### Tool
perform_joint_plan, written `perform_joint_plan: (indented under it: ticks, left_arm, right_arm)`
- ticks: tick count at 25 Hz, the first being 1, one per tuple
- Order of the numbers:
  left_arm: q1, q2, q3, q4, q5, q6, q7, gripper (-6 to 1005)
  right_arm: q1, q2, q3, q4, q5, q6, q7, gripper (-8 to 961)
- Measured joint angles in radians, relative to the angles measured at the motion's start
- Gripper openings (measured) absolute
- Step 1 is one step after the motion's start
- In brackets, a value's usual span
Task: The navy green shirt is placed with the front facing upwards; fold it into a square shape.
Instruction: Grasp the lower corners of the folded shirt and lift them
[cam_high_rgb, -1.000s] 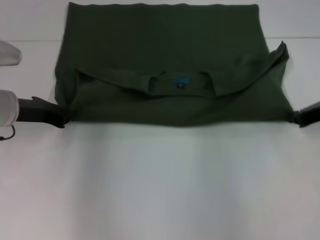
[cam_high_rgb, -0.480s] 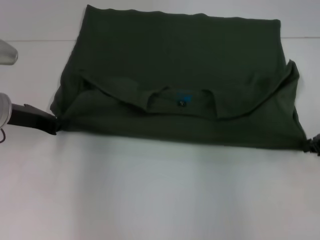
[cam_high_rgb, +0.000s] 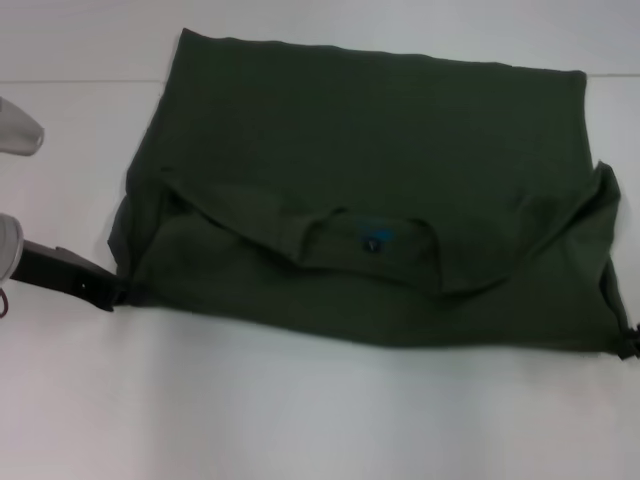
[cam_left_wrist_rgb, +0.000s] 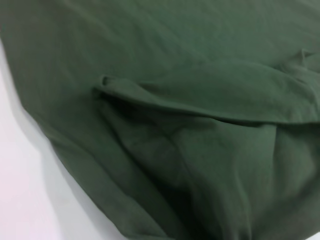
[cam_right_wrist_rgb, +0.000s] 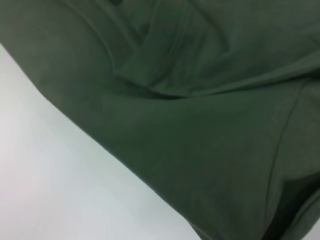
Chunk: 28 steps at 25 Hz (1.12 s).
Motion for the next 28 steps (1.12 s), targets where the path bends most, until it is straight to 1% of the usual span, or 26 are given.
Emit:
perform_joint_plan:
  ticks: [5,11,16,22,28]
  left_arm:
    - [-0.005,-0.004,0.006,0.034,0.018,0.096,-0.056,27]
    - [-0.001,-0.02,0.004,0.132,0.076,0.231,-0.14,27]
    - [0.005,-0.028,0.001,0.182,0.154,0.306,-0.191,27]
    - [0.041,-0.041,0.0,0.227,0.222,0.381,-0.209,26]
    - [0.077,-0.052,0.0,0.293,0.23,0.44,-0.202,26]
  right_arm:
    - [-0.017,-0.002,-0.004,-0.034,-0.002,-0.078,-0.004,21]
    - [-0.033,-0.002,-0.012,-0.067,-0.024,-0.147,-0.011,21]
    - [-0.045,-0.003,-0.029,-0.07,-0.024,-0.167,-0.019,21]
    - [-0.053,-0.003,-0.032,-0.069,-0.024,-0.194,-0.026,21]
    - [-0.056,-0.004,-0.023,-0.071,-0.019,-0.223,-0.053,22]
